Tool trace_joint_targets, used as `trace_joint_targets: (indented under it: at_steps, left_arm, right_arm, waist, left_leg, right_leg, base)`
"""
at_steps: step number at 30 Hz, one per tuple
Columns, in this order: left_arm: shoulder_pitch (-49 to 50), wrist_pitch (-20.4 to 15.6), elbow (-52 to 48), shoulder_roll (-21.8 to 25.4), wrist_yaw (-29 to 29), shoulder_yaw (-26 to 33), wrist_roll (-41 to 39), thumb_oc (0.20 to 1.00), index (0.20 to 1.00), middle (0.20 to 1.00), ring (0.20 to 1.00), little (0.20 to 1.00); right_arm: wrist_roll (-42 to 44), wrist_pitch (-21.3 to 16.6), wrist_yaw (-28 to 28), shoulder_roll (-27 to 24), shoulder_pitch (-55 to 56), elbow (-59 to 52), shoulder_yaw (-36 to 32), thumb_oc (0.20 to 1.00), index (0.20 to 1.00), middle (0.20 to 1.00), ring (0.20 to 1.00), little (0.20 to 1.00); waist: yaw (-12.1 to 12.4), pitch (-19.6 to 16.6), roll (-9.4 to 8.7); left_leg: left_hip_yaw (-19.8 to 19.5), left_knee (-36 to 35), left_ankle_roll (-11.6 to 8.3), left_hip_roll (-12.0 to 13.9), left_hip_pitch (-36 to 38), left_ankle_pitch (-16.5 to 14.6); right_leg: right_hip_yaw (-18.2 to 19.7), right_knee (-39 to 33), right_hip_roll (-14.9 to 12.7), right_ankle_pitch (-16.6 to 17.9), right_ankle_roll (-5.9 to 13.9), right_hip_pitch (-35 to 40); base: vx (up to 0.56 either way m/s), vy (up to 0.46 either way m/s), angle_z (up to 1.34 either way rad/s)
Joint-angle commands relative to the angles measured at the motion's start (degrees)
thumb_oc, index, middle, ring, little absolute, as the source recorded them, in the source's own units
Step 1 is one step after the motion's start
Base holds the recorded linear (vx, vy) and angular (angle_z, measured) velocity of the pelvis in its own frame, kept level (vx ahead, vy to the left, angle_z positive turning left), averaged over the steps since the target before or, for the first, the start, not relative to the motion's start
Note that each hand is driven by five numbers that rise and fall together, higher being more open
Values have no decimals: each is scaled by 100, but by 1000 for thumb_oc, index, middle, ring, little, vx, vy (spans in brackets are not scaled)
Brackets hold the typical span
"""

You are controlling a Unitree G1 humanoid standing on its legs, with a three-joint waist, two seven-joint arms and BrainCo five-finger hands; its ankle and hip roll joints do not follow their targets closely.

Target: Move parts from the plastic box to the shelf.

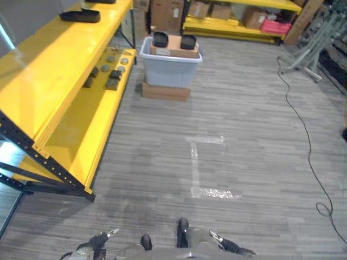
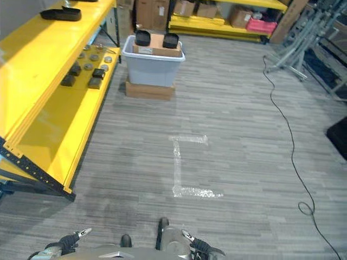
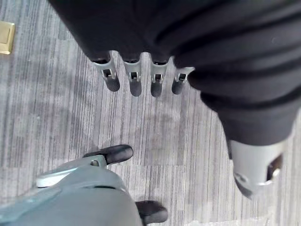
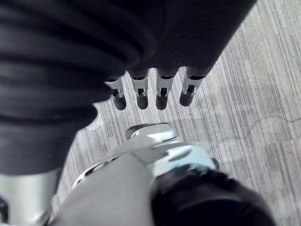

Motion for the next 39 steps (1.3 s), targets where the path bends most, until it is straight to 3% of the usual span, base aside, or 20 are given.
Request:
trace_joint_targets:
  at_steps: [1, 2, 4, 7, 8, 9, 10, 13, 15, 18, 21, 24, 26, 28, 29, 31, 32, 35, 37, 39]
  left_arm:
    - [-92, -71, -23, 23, -85, 56, -59, 1000, 1000, 1000, 1000, 1000]
    - [-128, -128, -15, -56, 40, 34, -179, 1000, 1000, 1000, 1000, 1000]
    - [-126, -134, -21, -136, 107, 70, -426, 1000, 1000, 1000, 1000, 1000]
    - [-97, -194, -9, -262, 71, 161, -488, 1000, 1000, 1000, 1000, 1000]
    - [-61, -213, -29, -320, 98, 223, -577, 1000, 1000, 1000, 1000, 1000]
    - [-44, -175, -81, -344, 77, 246, -586, 1000, 1000, 1000, 1000, 1000]
    - [35, -227, -66, -368, -19, 198, -260, 1000, 1000, 1000, 1000, 1000]
    - [150, -334, -12, -343, -10, 228, -290, 1000, 1000, 1000, 1000, 1000]
    - [298, -432, 17, -273, -21, 208, -197, 1000, 1000, 1000, 1000, 1000]
    - [358, -462, 33, -241, -25, 176, -196, 1000, 1000, 1000, 1000, 1000]
    - [360, -483, 23, -191, 12, 276, -326, 1000, 1000, 1000, 1000, 1000]
    - [234, -562, -28, -144, 7, 288, -589, 1000, 1000, 1000, 1000, 1000]
    - [96, -548, -85, -92, 47, 227, -367, 1000, 1000, 1000, 1000, 1000]
    - [37, -590, -102, -80, 125, 159, -253, 1000, 1000, 1000, 1000, 1000]
    - [4, -642, -100, -65, 168, 145, -313, 1000, 1000, 1000, 1000, 1000]
    - [-64, -666, -144, -15, 236, 158, -510, 1000, 1000, 1000, 1000, 1000]
    - [-162, -613, -261, 99, 221, 231, -599, 1000, 1000, 1000, 1000, 1000]
    - [-269, -485, -385, 198, 222, 228, -567, 1000, 1000, 1000, 1000, 1000]
    - [-369, -285, -403, 167, 248, 167, -748, 1000, 1000, 1000, 1000, 1000]
    - [-366, -243, -362, 127, 254, 154, -761, 1000, 1000, 1000, 1000, 1000]
  right_arm:
    - [-135, 198, 0, -193, 151, 259, 186, 1000, 1000, 1000, 1000, 1000]
    - [-123, 238, -26, -216, 185, 306, 210, 1000, 1000, 1000, 1000, 1000]
    - [-219, 251, 15, -262, 155, 359, 239, 1000, 1000, 1000, 1000, 1000]
    - [-428, 5, 57, -348, 42, 340, 319, 1000, 1000, 1000, 1000, 1000]
    - [-554, -89, -12, -420, -46, 245, 403, 1000, 1000, 1000, 1000, 1000]
    - [-560, -167, -74, -497, -120, 170, 463, 1000, 1000, 1000, 1000, 1000]
    - [-310, -414, -200, -632, -322, -18, 500, 1000, 1000, 1000, 1000, 1000]
    - [-265, -468, -234, -657, -431, -123, 512, 1000, 1000, 1000, 1000, 1000]
    - [-212, -454, -200, -690, -504, -178, 537, 1000, 1000, 1000, 1000, 1000]
    - [-102, -386, -204, -712, -505, -182, 561, 1000, 1000, 1000, 1000, 1000]
    - [-259, -98, -177, -632, -433, -106, 560, 1000, 1000, 1000, 1000, 1000]
    - [-756, -46, -53, -473, -283, 72, 538, 1000, 1000, 1000, 1000, 1000]
    - [-593, -158, -110, -369, -168, 157, 515, 1000, 1000, 1000, 1000, 1000]
    - [-462, -193, -76, -330, -137, 129, 507, 1000, 1000, 1000, 1000, 1000]
    - [-566, -243, -56, -303, -118, 89, 520, 1000, 1000, 1000, 1000, 1000]
    - [-763, -363, -30, -261, -92, 36, 604, 1000, 1000, 1000, 1000, 1000]
    - [-755, -453, -77, -211, -97, -32, 722, 1000, 1000, 1000, 1000, 1000]
    - [-717, -470, -123, -237, -138, -101, 837, 1000, 1000, 1000, 1000, 1000]
    - [-752, -442, -92, -361, -222, -104, 903, 1000, 1000, 1000, 1000, 1000]
    - [-736, -420, -92, -390, -215, -101, 885, 1000, 1000, 1000, 1000, 1000]
  waist:
    - [7, 83, 89]
    - [-29, 55, 104]
    - [-29, 19, 137]
    - [31, -38, 133]
    - [141, -11, 35]
    - [262, 48, -37]
    - [532, 201, -41]
    - [671, 214, -7]
    - [924, 209, 122]
    - [1066, 200, 148]
    - [1118, 15, 100]
    - [1125, -65, 87]
    - [1132, -97, 75]
    - [1128, -131, 123]
    - [1120, -113, 169]
    - [1085, -44, 187]
    - [1026, 54, 259]
    - [891, 141, 211]
    - [610, 173, 111]
    - [527, 165, 110]
  left_leg:
    - [174, 349, 70, -154, 384, -924]
    - [182, 524, 5, -59, 434, -1010]
    - [180, 889, -107, 53, 471, -1081]
    - [164, 2342, -471, 350, 152, -341]
    - [23, 3826, -650, 400, -472, 149]
    - [-87, 4611, -641, 438, -1146, 284]
    - [-53, 3991, -459, 366, -1819, 115]
    - [-6, 2700, -475, 188, -1763, 202]
    - [-253, 1220, -626, 118, -1907, 627]
    - [-392, 984, -704, 90, -2056, 815]
    - [-242, 775, -463, -49, -1852, 504]
    - [-76, 693, -190, -125, -1546, 286]
    - [-27, 648, 7, -198, -1331, 159]
    - [-49, 632, 111, -188, -1244, 83]
    - [-5, 608, 149, -155, -1137, 24]
    - [38, 531, 149, -142, -847, -119]
    - [39, 427, 130, -14, -631, -96]
    - [-88, 254, 84, 17, -441, -107]
    - [-370, 96, 53, -126, -252, -228]
    - [-497, 51, 56, -169, -174, -275]
  right_leg:
    - [-68, 150, -60, 660, 125, 207]
    - [-155, 52, 39, 365, -123, 370]
    - [-169, 26, 140, 169, -339, 569]
    - [-130, -232, 307, -36, -660, 960]
    - [-52, -317, 307, -116, -830, 1177]
    - [18, -355, 300, -190, -932, 1380]
    - [244, -434, 418, -360, -948, 1782]
    - [415, -483, 539, -475, -854, 1956]
    - [628, -517, 797, -657, -821, 2245]
    - [705, -512, 874, -814, -844, 2461]
    - [691, -318, 784, -1051, -727, 2603]
    - [233, 455, 513, -904, -556, 2445]
    - [-88, 1398, 257, -562, -337, 2265]
    - [-164, 2160, 113, -251, -205, 1963]
    - [-295, 2604, -128, -65, -182, 1748]
    - [-446, 2840, -497, -109, -133, 1455]
    - [-593, 2520, -380, -192, -217, 1199]
    - [-516, 1712, -91, -152, -161, 1016]
    - [-168, 391, 308, -32, -217, 696]
    - [-33, 170, 377, 26, -240, 626]
  base:
    - [383, -335, 9]
    - [360, -346, 11]
    - [352, -341, 16]
    - [325, -314, 11]
    - [412, -381, -19]
    - [706, -370, -51]
    - [679, -186, -56]
    - [412, 15, -41]
    - [547, 80, -82]
    - [351, 111, -52]
    - [384, 236, -41]
    - [282, 211, 3]
    - [277, 207, 8]
    - [205, 199, 43]
    - [190, 199, 38]
    - [226, 95, 11]
    - [196, -47, -12]
    - [151, -101, 10]
    - [267, -129, 25]
    - [205, -73, 32]
